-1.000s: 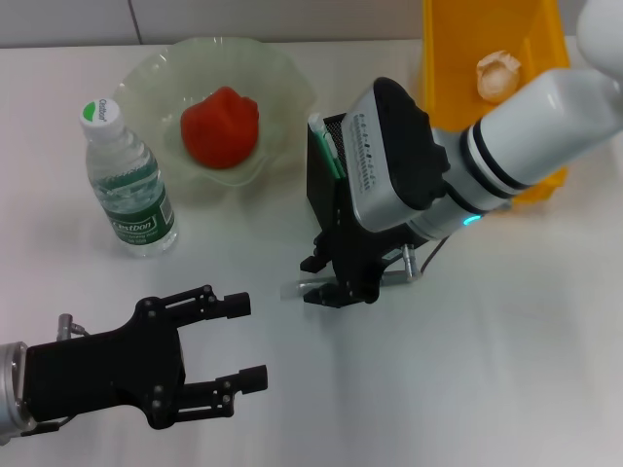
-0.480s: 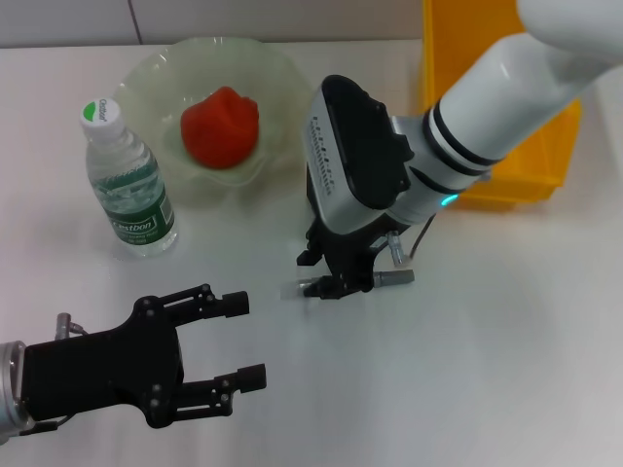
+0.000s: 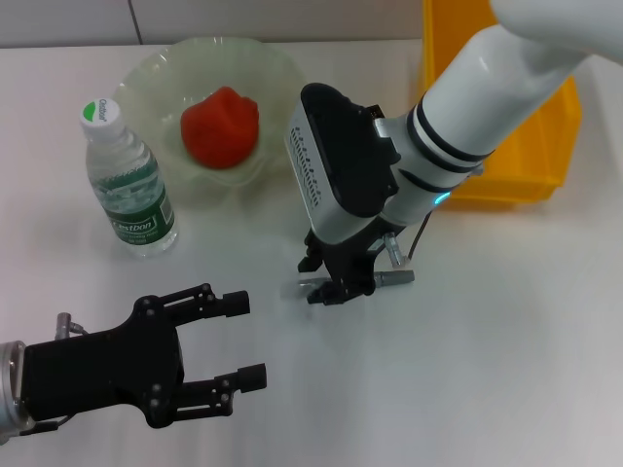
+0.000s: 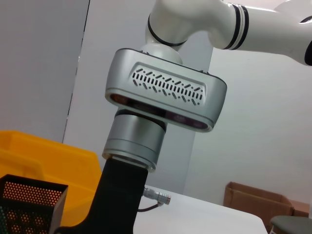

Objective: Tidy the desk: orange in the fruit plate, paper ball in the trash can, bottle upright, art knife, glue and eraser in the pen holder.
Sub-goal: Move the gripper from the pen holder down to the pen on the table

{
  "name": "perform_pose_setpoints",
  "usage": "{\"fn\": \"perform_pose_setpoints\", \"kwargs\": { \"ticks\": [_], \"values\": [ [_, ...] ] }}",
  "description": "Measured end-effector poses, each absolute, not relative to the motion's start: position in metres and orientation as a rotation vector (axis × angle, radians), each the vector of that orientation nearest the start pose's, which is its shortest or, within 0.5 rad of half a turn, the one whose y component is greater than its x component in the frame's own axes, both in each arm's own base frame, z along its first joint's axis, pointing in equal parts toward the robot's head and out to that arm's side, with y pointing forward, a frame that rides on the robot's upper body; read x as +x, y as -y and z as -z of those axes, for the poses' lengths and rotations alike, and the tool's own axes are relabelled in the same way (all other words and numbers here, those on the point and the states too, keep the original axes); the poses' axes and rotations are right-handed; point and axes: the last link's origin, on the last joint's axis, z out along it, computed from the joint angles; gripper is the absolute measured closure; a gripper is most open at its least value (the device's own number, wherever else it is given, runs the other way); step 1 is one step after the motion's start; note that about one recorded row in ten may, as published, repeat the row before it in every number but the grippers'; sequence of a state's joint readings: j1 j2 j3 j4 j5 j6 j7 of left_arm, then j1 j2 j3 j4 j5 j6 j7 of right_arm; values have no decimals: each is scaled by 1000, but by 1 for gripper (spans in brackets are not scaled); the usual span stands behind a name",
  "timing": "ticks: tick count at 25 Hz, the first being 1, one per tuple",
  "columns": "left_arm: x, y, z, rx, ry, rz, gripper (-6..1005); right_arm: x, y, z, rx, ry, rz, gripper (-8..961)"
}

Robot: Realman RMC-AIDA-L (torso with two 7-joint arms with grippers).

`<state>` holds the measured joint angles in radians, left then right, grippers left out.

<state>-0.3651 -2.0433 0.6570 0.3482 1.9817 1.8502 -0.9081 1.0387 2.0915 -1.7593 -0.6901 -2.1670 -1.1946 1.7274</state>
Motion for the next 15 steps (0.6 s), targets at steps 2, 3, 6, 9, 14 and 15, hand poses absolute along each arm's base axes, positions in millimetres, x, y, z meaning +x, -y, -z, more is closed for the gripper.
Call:
{"fn": "perform_pose_setpoints", "kwargs": {
  "ticks": [2,3,6,9,14,15],
  "values": [
    [-294,-224,22,-2797,425,1076,216,116,-367,124,-3119,430,578,604],
    [-294,-224,22,-2797,425,1076,216,116,-366,125,-3119,432,580,604],
    [-293,-224,22,-2797,425,1077,216,117,-365,126,-3119,449,595,604],
    [-293,-224,22,-2797,423,1079,216,117,-364,128,-3116,458,603,602],
    [-293,-224,23,-2798,423,1079,216,117,-365,128,-3108,460,598,654],
    [-293,-224,23,-2798,423,1079,216,118,-366,128,-3104,457,596,664]
  ]
}}
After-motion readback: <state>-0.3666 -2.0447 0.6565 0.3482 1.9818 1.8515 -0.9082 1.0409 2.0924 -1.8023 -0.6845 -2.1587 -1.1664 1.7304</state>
